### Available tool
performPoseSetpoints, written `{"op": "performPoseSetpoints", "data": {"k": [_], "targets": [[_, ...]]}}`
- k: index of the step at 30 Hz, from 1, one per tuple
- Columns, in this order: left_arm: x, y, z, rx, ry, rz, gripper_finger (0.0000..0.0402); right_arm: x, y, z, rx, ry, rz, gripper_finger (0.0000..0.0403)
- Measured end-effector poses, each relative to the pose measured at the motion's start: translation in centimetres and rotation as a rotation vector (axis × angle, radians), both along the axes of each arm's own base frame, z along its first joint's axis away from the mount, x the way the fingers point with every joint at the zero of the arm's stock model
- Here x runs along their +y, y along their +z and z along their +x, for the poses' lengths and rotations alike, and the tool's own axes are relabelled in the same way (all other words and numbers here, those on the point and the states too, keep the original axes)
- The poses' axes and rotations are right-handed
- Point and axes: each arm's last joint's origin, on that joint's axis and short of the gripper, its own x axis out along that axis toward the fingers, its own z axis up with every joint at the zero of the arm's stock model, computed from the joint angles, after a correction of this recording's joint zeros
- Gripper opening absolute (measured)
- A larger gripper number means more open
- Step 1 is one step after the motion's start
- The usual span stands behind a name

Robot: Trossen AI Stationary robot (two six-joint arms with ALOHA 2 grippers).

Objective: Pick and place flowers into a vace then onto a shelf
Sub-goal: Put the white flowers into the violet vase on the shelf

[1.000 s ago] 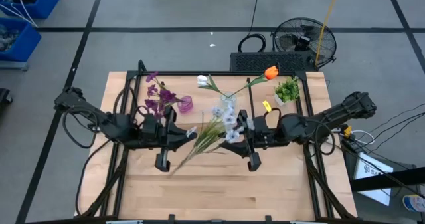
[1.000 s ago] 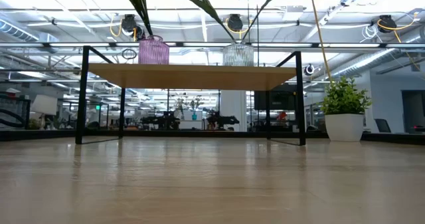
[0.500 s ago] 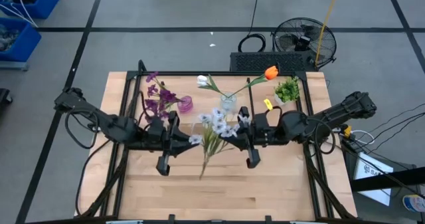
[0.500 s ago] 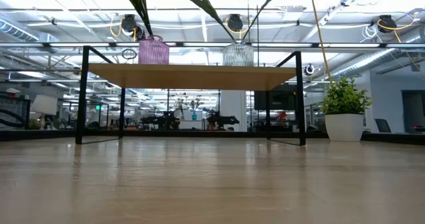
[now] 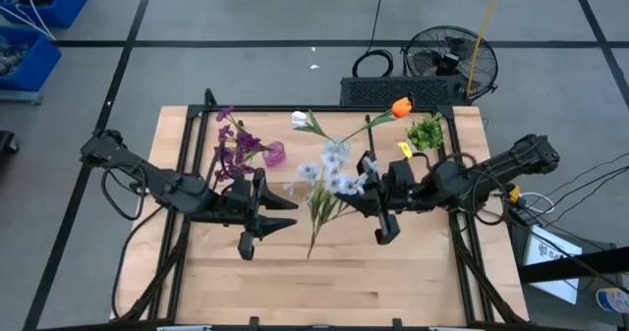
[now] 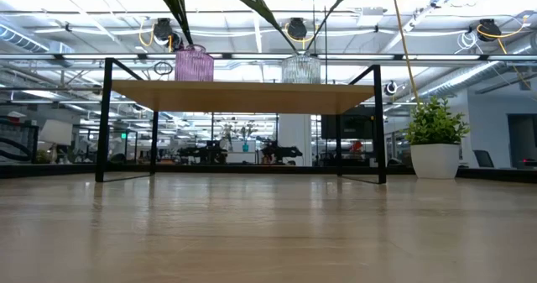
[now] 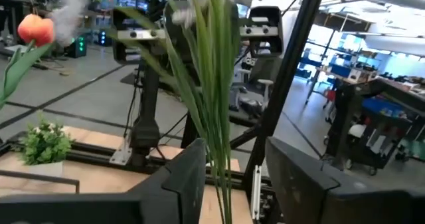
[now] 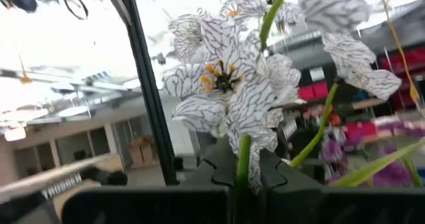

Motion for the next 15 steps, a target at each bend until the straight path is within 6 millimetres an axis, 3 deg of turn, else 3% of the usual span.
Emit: {"op": "performPoseSetpoints", "data": {"k": [15], "targets": [[1.8,0.1,1.6,-0.049,0.016,-0.015,0.0177,-1.7,0.2,1.3,-0.123,-0.016,-0.025,0.0]]}}
